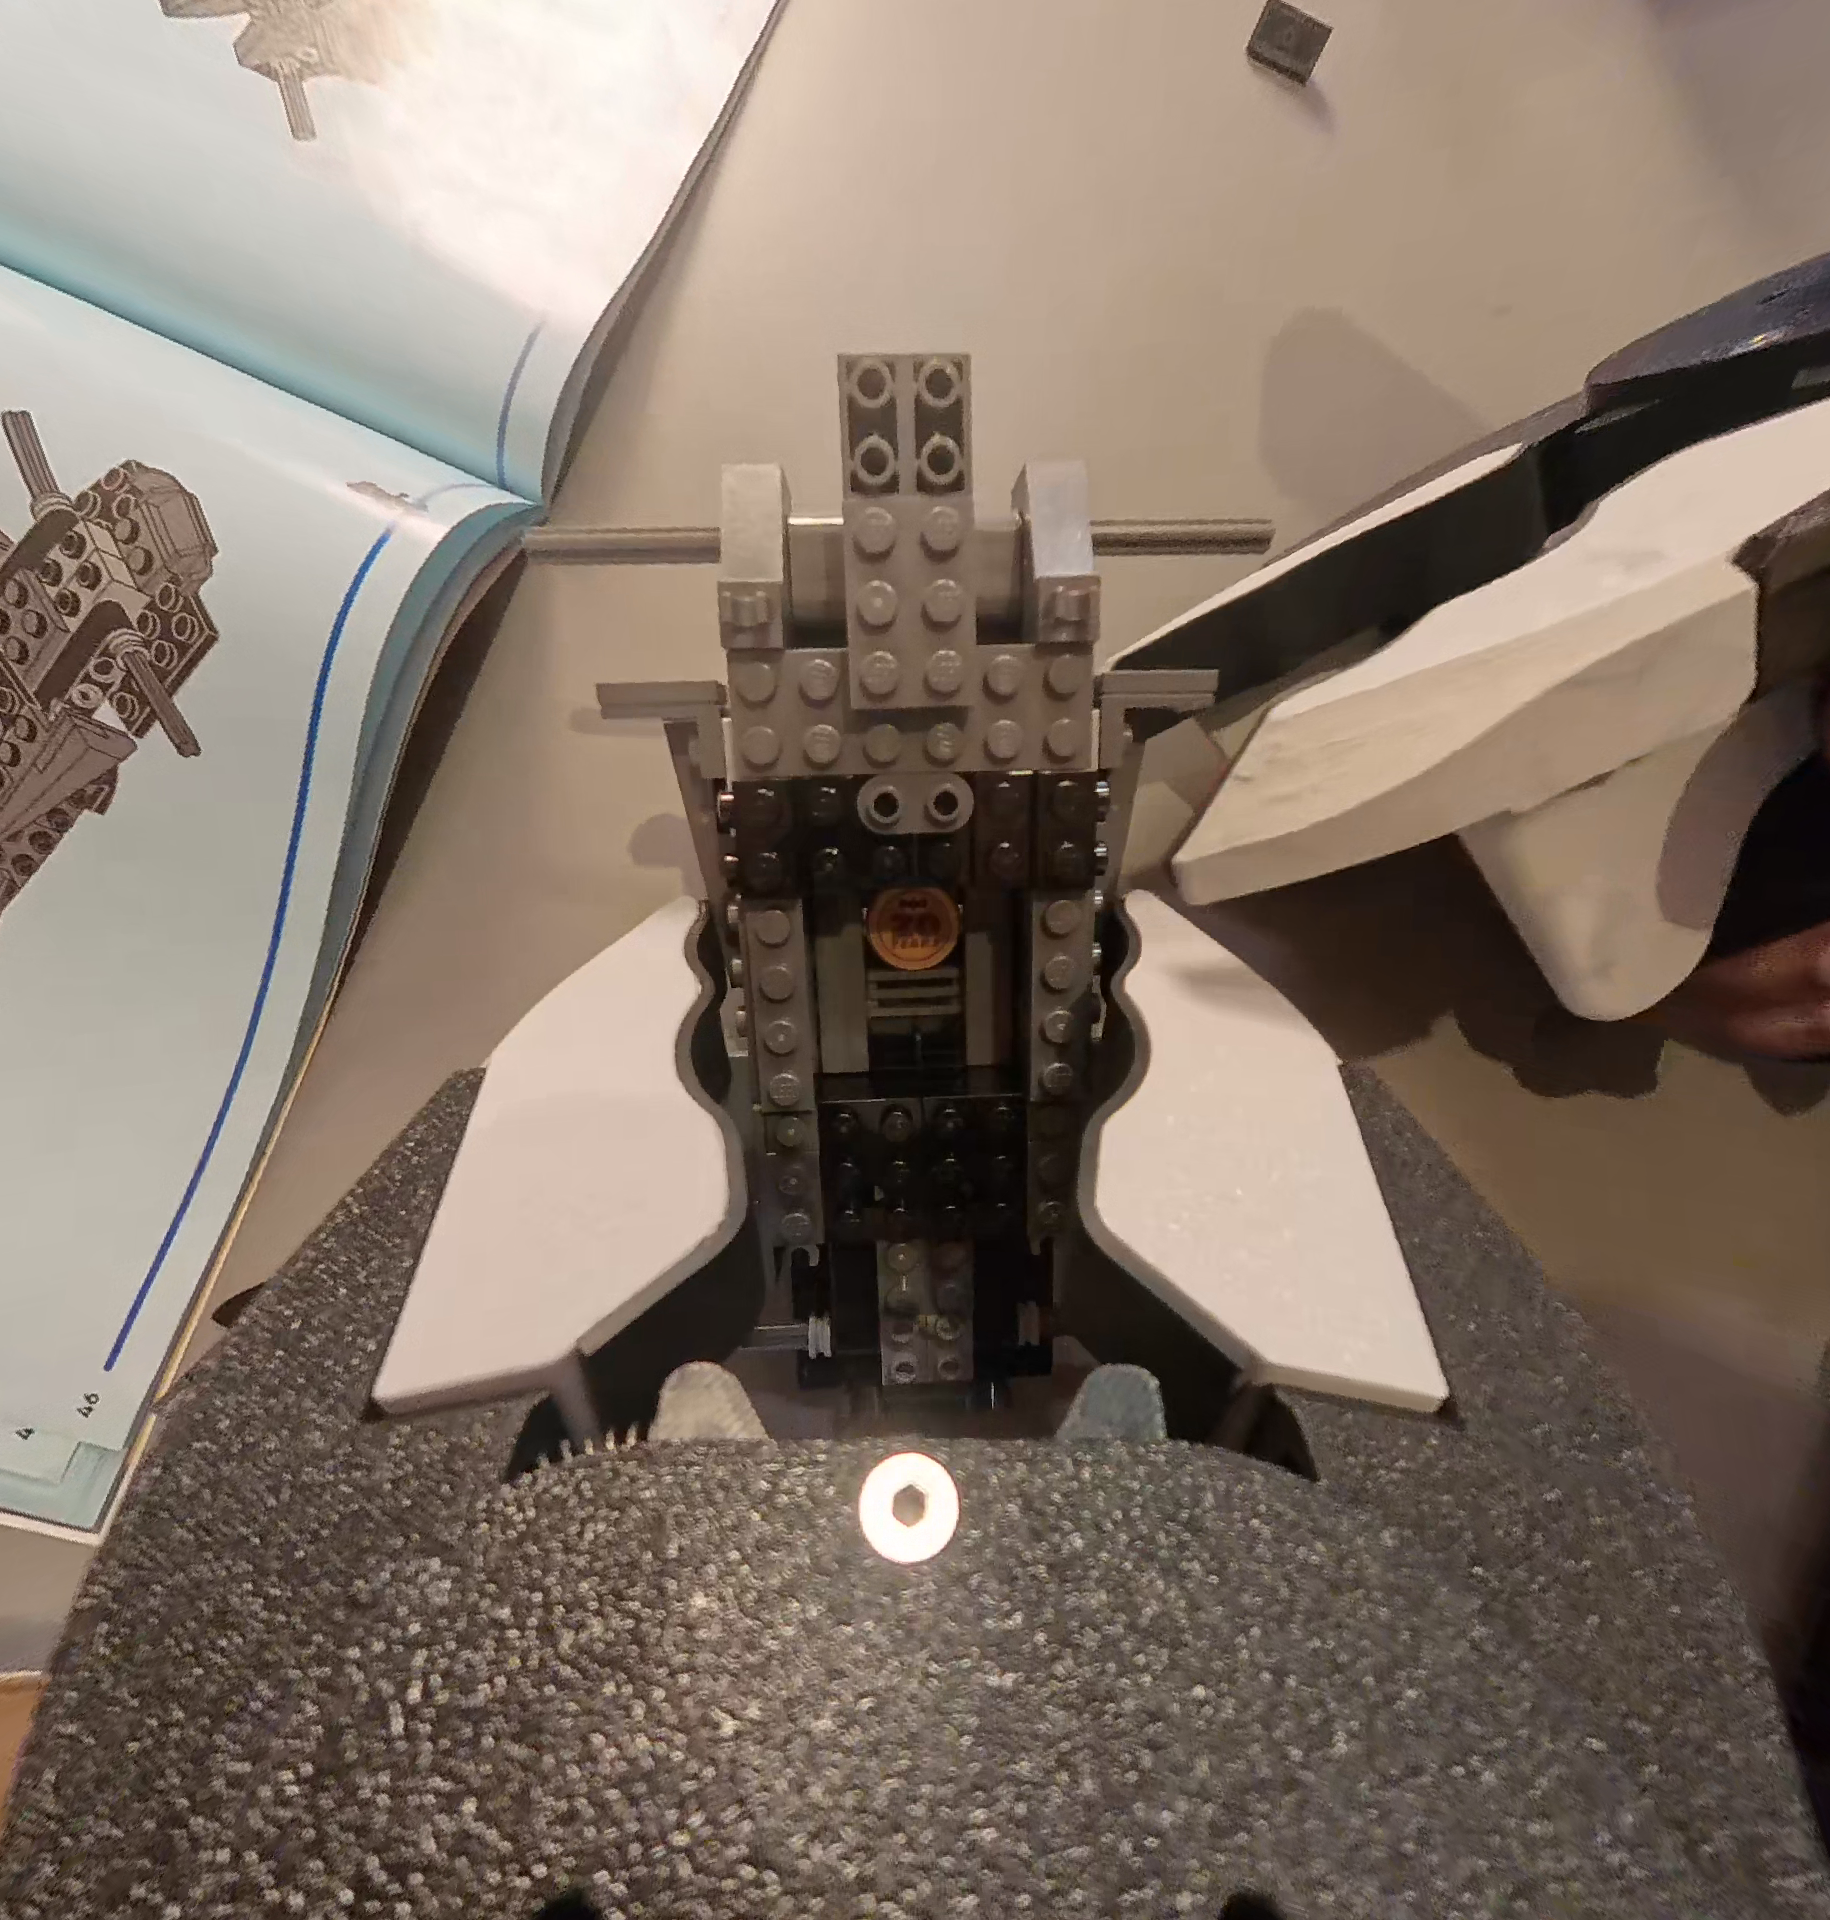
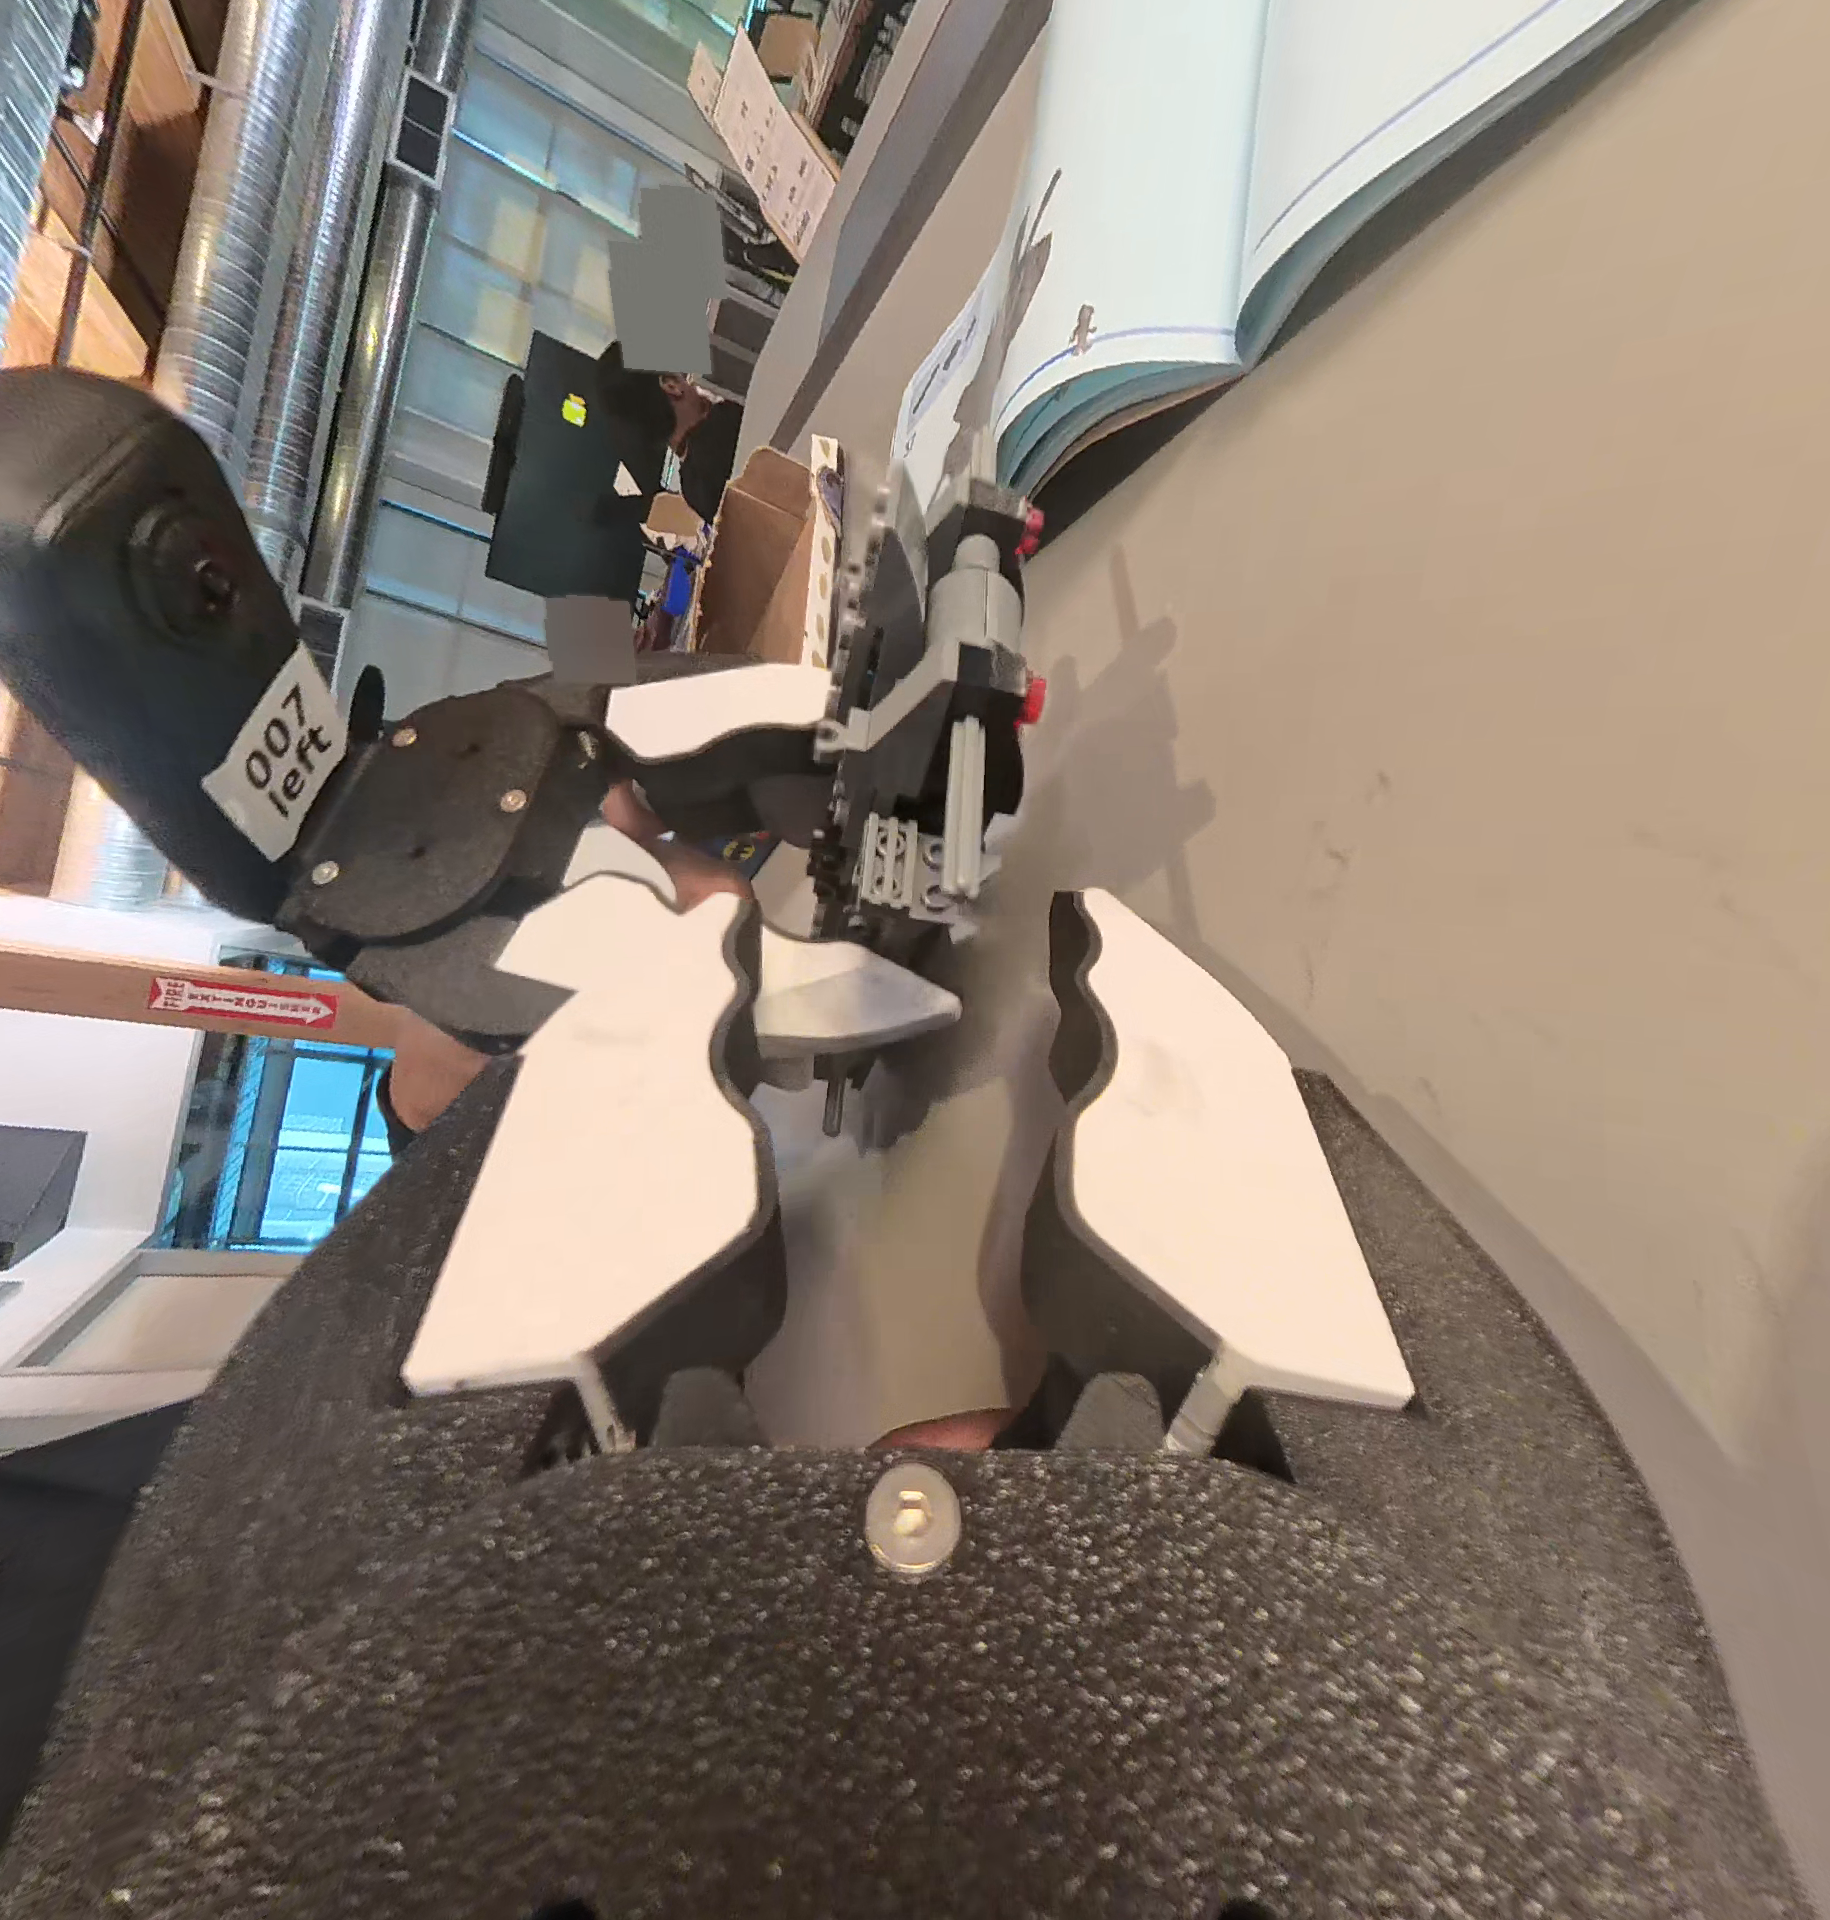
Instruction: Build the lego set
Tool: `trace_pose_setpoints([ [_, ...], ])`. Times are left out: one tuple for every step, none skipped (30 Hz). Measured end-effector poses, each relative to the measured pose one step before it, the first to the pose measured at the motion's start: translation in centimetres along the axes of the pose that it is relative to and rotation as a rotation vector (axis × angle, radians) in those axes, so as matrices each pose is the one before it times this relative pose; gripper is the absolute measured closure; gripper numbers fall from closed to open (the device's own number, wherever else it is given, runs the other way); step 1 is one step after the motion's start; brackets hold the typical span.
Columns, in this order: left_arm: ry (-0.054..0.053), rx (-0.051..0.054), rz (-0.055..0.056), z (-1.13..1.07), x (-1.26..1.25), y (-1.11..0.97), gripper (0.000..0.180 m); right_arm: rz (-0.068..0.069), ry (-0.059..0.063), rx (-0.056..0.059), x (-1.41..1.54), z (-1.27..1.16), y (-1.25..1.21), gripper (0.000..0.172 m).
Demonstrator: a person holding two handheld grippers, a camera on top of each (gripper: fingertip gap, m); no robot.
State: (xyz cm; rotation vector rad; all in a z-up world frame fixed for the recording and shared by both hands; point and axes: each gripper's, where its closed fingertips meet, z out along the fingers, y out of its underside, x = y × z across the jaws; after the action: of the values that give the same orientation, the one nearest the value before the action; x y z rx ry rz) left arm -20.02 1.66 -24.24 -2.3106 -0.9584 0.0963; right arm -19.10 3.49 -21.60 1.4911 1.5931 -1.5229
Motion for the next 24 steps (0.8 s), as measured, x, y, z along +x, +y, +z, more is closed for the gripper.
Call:
trace_pose_setpoints([
  [-0.0009,0.0006,0.0013,0.036,0.097,-0.036,0.11,0.0033,0.0021,0.0052,0.014,0.192,-0.096,0.118],
  [0.0002,0.0009,0.0014,0.03,0.112,-0.045,0.11,0.0043,0.0006,0.0024,0.005,0.19,-0.059,0.119],
  [-0.0008,0.0008,0.0014,0.011,0.088,-0.039,0.11,0.0074,-0.0022,0.006,0.005,0.159,-0.097,0.12],
  [-0.0032,0.001,-0.0004,0.016,0.04,-0.038,0.11,0.0073,0.0,0.0045,0.044,0.139,-0.067,0.121],
  [-0.0042,-0.0001,-0.0009,0.008,0.009,-0.013,0.11,0.0052,0.0009,0.0037,0.074,0.125,-0.059,0.124],
  [-0.0037,-0.0005,0.0001,0.021,0.005,0.004,0.11,0.0053,0.0009,0.0014,0.069,0.117,-0.027,0.126],
  [-0.0035,0.0003,-0.0017,0.014,-0.008,0.004,0.11,0.0071,0.0,0.0002,0.044,0.104,-0.035,0.128],
  [-0.0031,-0.0012,-0.0032,0.034,-0.031,0.022,0.11,0.004,0.0011,0.0001,0.033,0.082,-0.067,0.129],
  [-0.0039,-0.0027,-0.0015,0.05,-0.044,0.059,0.11,0.0044,0.0013,-0.0033,0.043,0.081,-0.011,0.13],
  [-0.0051,-0.0048,0.0006,0.068,-0.044,0.099,0.11,0.0069,-0.0005,-0.0068,0.051,0.093,0.05,0.132],
  [-0.0074,-0.0067,0.0005,0.078,-0.076,0.124,0.11,0.0111,-0.0015,-0.0105,0.062,0.093,0.077,0.134],
  [-0.0065,-0.0027,-0.0007,0.076,-0.073,0.075,0.11,0.0151,-0.003,-0.0106,0.075,0.082,0.033,0.134],
  [-0.0021,0.0027,-0.0043,0.009,-0.047,-0.014,0.11,0.0118,-0.0075,-0.0076,0.005,0.049,-0.028,0.135],
  [-0.0012,0.0001,-0.003,-0.001,-0.044,0.007,0.11,0.0078,-0.0055,-0.007,0.004,0.055,-0.006,0.135],
  [-0.002,0.0022,-0.001,-0.025,-0.051,-0.014,0.11,0.0068,-0.0063,-0.0023,-0.034,0.055,-0.032,0.135],
  [0.0003,0.0025,0.0006,-0.054,-0.014,-0.021,0.11,0.0083,-0.0091,-0.0004,-0.063,0.015,0.003,0.135],
  [0.0032,0.002,0.0006,-0.061,0.031,-0.008,0.11,0.0075,-0.0102,-0.0023,-0.078,-0.011,0.022,0.135],
  [0.0071,0.0028,-0.0008,-0.075,0.066,-0.015,0.11,0.0073,-0.0096,-0.0033,-0.066,-0.029,0.032,0.136],
  [0.0121,0.0032,-0.002,-0.068,0.112,-0.034,0.111,0.0098,-0.009,-0.0034,-0.027,-0.031,0.01,0.136],
  [0.0117,0.0053,-0.0059,-0.081,0.066,-0.044,0.111,0.0113,-0.0096,-0.0043,-0.025,-0.032,0.015,0.136],
  [0.0203,0.0071,-0.0083,-0.106,0.106,-0.047,0.111,0.0095,-0.0104,-0.0039,-0.043,-0.038,0.013,0.136],
  [0.0297,0.0073,-0.009,-0.136,0.174,-0.025,0.11,0.0063,-0.0087,0.0005,-0.044,-0.054,-0.036,0.137],
  [0.0346,0.0067,-0.008,-0.153,0.209,0.024,0.11,0.0044,-0.005,0.0021,-0.016,-0.071,-0.069,0.137],
  [0.0355,0.0106,-0.0069,-0.222,0.18,-0.021,0.111,0.0047,0.0,0.0013,0.06,-0.081,-0.07,0.137],
])
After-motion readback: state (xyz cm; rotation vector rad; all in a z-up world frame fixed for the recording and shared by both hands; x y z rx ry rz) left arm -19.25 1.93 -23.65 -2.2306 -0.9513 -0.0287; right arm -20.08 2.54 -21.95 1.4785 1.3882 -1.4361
